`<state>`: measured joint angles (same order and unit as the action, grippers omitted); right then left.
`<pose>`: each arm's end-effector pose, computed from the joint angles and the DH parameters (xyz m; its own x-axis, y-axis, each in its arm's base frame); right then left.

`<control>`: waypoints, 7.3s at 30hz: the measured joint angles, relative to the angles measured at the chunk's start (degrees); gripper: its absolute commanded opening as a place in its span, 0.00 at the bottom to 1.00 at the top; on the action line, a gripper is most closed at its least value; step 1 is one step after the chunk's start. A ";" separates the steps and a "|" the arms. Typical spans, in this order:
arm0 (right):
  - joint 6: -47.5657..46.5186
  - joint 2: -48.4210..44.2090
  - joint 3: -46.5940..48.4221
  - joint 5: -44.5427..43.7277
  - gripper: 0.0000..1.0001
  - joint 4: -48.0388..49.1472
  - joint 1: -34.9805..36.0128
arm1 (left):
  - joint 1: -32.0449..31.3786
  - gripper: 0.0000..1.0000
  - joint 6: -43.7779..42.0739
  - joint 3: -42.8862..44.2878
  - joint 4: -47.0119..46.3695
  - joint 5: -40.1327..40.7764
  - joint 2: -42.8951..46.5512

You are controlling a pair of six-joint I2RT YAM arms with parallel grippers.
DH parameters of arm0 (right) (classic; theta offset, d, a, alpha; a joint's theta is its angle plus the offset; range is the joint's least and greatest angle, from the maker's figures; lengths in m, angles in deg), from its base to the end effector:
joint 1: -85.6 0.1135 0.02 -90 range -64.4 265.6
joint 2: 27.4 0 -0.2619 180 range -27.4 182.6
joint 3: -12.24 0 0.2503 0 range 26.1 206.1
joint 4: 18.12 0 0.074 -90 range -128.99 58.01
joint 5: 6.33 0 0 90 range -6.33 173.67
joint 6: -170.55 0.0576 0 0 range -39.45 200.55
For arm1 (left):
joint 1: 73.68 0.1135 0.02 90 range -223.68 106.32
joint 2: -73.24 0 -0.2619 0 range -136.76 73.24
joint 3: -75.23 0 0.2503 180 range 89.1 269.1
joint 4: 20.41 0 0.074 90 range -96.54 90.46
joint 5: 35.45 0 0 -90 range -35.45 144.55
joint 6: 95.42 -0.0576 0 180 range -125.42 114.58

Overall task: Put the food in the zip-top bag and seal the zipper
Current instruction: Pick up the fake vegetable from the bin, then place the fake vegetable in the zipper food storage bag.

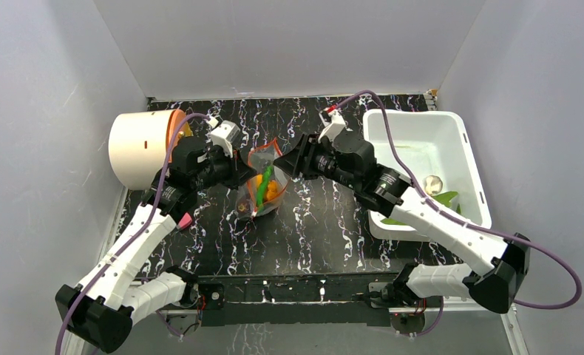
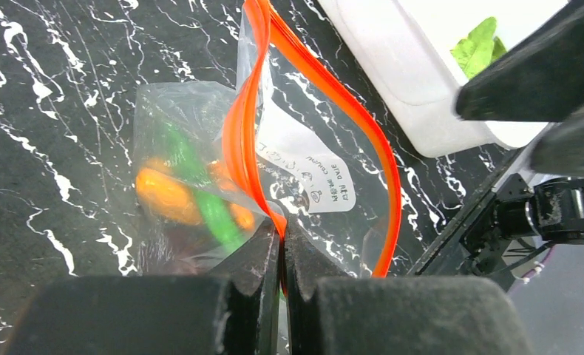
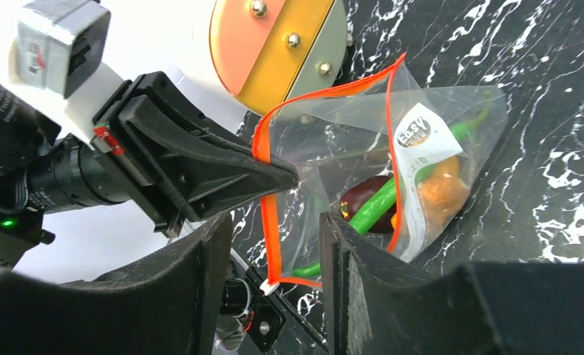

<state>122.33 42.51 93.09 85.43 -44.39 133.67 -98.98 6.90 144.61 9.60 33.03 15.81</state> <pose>0.2009 0.2264 0.3722 -0.6404 0.2837 -0.7138 -0.4516 0.6127 0.6486 0.2126 -0.1239 0.3465 -0.4259 -0.0182 -0.9046 0.6366 0.7043 -0.3140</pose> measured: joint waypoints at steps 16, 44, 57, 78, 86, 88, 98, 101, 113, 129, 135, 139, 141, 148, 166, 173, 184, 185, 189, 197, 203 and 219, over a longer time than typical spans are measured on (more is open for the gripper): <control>-11.17 -9.57 4.00 -24.06 0.54 -17.22 0.20 | 0.00 0.00 -6.25 1.16 0.57 5.92 2.01; -9.62 0.57 1.86 -16.65 0.56 -29.09 -42.62 | 0.00 0.00 -2.69 -2.64 -4.13 23.15 2.25; 2.08 5.77 -0.46 -11.98 0.51 -37.16 -56.15 | 0.00 0.00 3.28 2.64 3.85 21.33 -2.64; 11.10 14.82 -2.12 -24.33 0.48 -37.09 -63.58 | 0.00 0.00 -0.79 5.97 5.55 18.49 -3.13; 14.25 19.50 -1.77 -21.84 0.50 -37.33 -63.58 | 0.00 0.00 -0.85 5.99 5.55 18.25 -3.19; 15.78 21.42 -1.77 -21.70 0.52 -38.23 -63.58 | 0.00 0.00 -0.85 5.99 5.53 18.25 -3.30; 19.52 26.25 -1.75 -21.79 0.48 -38.05 -63.56 | 0.00 0.00 -1.46 7.19 5.42 17.59 -5.57; 19.56 26.43 -1.66 -21.79 0.45 -37.33 -63.56 | 0.00 0.00 -1.79 7.69 5.38 17.55 -5.77; 14.75 26.56 -1.62 -20.04 0.33 -33.77 -63.56 | 0.00 0.00 -2.73 7.85 5.29 17.03 -6.08; 6.36 17.03 -6.08 -18.67 0.26 -30.16 -60.72 | 0.00 0.00 -3.50 6.34 1.46 16.15 -4.59; 1.75 7.76 -9.81 -20.76 0.26 -23.76 -59.89 | 0.00 0.00 -1.05 6.19 -0.87 17.00 -3.91; -0.39 5.27 -12.17 -21.05 0.26 -18.60 -59.34 | 0.00 0.00 0.13 5.40 -3.63 14.08 -4.09; -1.57 4.00 -13.40 -20.92 0.26 -17.29 -59.10 | 0.00 0.00 0.39 5.53 -4.63 11.43 -4.68; -6.47 -1.05 -8.96 -18.14 0.26 -18.38 -58.80 | 0.00 0.00 2.16 10.58 -3.65 4.02 -8.11; -5.70 -6.25 -3.19 -7.82 0.26 -20.81 -41.53 | 0.00 0.00 2.08 5.46 -0.79 1.86 -5.14; -2.01 -7.26 -1.77 -4.44 0.26 -20.76 -28.65 | 0.00 0.00 1.11 4.96 0.48 2.12 -4.70; 3.37 -6.25 0.74 -4.42 0.26 -16.96 -9.27 | 0.00 0.00 -0.11 4.13 3.39 3.10 -3.26; 3.63 -5.90 1.20 -4.52 0.26 -16.44 -8.04 | 0.00 0.00 -0.09 3.82 3.39 3.13 -2.86; 5.05 -4.09 3.13 -5.64 0.26 -13.62 -1.70 | 0.00 0.00 0.04 2.64 3.63 3.13 -1.57; 6.27 0.09 4.66 -7.56 0.27 -11.08 6.40 | 0.00 0.00 0.59 2.47 3.63 3.08 -1.20; 6.40 2.38 4.90 -8.87 0.28 -9.31 8.35 | 0.00 0.00 1.38 2.43 3.52 3.06 -0.74; 6.40 9.31 6.03 -12.13 0.33 -10.36 8.55 | 0.00 0.00 1.86 1.81 3.17 2.60 0.74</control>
<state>128.73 51.82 99.12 73.30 -54.75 142.22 -98.98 8.75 146.42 12.77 35.63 16.55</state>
